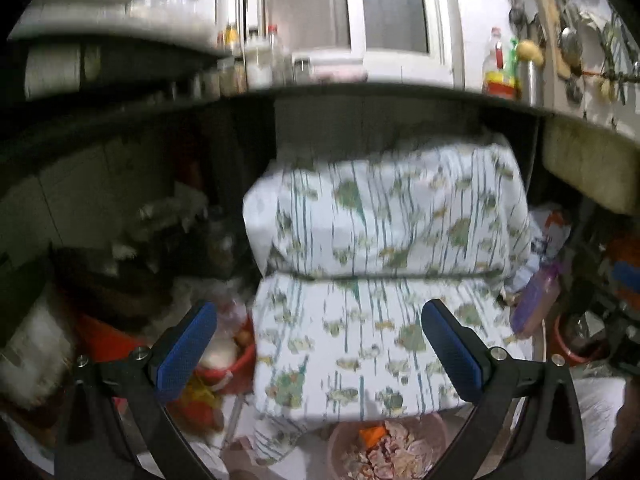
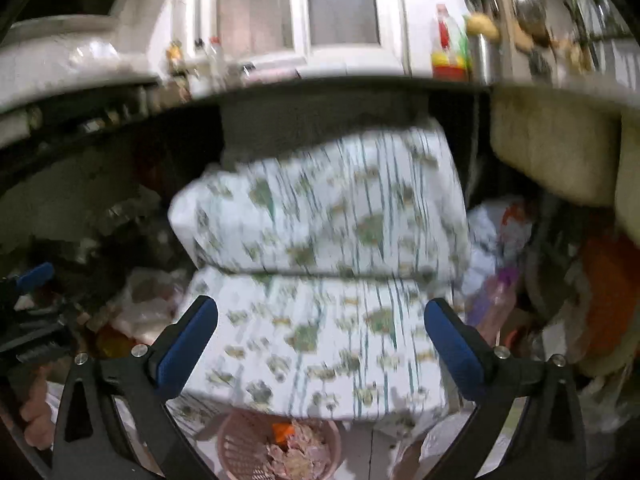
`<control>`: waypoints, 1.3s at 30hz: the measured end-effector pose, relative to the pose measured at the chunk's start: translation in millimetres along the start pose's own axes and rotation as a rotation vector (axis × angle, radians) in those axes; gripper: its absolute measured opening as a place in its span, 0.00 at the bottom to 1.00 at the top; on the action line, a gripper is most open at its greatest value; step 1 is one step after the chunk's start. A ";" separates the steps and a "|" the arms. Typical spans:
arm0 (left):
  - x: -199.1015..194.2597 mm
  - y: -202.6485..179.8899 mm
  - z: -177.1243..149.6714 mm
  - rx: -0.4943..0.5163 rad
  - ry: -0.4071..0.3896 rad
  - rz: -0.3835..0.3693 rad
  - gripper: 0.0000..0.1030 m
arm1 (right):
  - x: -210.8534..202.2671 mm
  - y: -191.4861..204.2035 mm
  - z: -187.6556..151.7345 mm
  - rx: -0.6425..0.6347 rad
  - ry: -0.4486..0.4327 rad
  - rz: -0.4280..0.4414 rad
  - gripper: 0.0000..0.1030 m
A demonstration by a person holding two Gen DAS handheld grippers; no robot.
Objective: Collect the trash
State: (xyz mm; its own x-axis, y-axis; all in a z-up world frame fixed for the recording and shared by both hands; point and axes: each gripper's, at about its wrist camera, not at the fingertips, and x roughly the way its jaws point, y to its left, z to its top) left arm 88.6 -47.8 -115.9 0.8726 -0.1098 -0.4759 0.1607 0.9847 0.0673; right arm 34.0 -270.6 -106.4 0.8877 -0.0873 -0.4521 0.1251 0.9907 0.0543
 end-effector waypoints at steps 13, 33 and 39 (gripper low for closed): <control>-109.5 0.2 94.7 -0.006 -0.097 0.043 1.00 | -121.9 8.5 100.4 0.009 -0.270 -0.101 1.00; -94.3 -4.0 72.4 -0.032 -0.046 0.048 1.00 | -96.0 -3.9 72.3 0.032 -0.164 0.013 1.00; -99.3 -0.4 72.4 -0.049 -0.058 0.053 1.00 | -94.6 -1.1 71.6 0.028 -0.163 0.009 1.00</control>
State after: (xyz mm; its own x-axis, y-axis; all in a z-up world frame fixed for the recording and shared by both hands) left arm 35.2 -47.1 -5.2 0.9046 -0.0638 -0.4214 0.0924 0.9946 0.0477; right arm -18.3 -270.9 0.0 0.9488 -0.0965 -0.3009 0.1270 0.9884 0.0836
